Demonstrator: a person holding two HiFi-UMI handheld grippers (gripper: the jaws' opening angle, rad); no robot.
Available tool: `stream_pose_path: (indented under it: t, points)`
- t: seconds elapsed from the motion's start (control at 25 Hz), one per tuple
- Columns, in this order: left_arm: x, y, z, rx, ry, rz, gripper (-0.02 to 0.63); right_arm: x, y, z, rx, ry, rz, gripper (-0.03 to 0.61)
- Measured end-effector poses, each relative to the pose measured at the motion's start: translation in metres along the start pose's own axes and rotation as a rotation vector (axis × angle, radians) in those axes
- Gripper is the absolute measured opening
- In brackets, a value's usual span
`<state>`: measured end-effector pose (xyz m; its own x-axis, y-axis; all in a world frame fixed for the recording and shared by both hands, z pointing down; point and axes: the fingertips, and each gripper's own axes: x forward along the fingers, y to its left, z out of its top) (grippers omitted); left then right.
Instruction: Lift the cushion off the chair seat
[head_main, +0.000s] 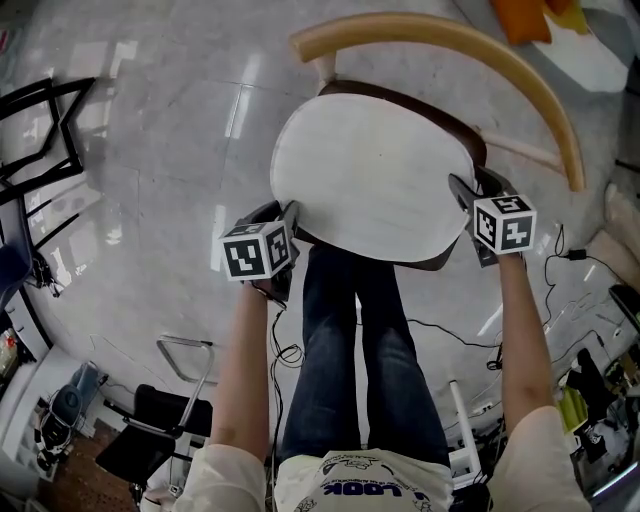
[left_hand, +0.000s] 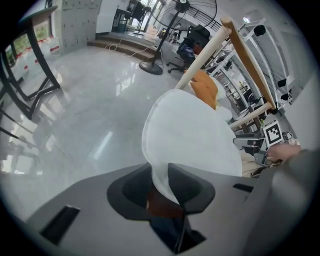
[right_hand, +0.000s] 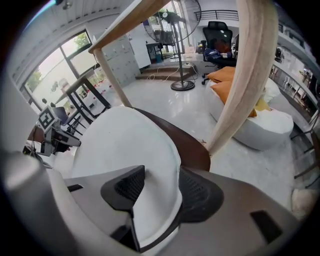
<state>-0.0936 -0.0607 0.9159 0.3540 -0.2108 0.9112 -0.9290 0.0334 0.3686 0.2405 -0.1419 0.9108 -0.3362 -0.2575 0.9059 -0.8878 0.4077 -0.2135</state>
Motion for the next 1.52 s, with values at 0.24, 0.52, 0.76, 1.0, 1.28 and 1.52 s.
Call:
stream_pose_path:
  t: [0.24, 0.52, 0.76, 1.0, 1.28, 1.52]
  points:
    - [-0.01, -0.002, 0.0, 0.006, -0.026, 0.055, 0.056, -0.019, -0.003, 0.005, -0.028, -0.008, -0.084, 0.097]
    - [-0.046, -0.015, 0.011, 0.032, -0.076, 0.088, 0.038, -0.054, 0.015, 0.014, -0.044, -0.041, -0.12, 0.049]
    - [-0.101, -0.029, 0.019, 0.048, -0.126, 0.092, 0.038, -0.109, 0.037, 0.032, -0.012, -0.106, -0.136, 0.048]
    - [-0.172, -0.044, 0.045, 0.037, -0.221, 0.092, 0.038, -0.183, 0.064, 0.079, -0.04, -0.219, -0.16, 0.048]
    - [-0.266, -0.075, 0.057, 0.069, -0.304, 0.078, 0.037, -0.279, 0.103, 0.121, -0.11, -0.309, -0.194, 0.048]
    - [-0.348, -0.094, 0.06, 0.08, -0.4, 0.069, 0.035, -0.36, 0.139, 0.148, -0.123, -0.41, -0.21, 0.044]
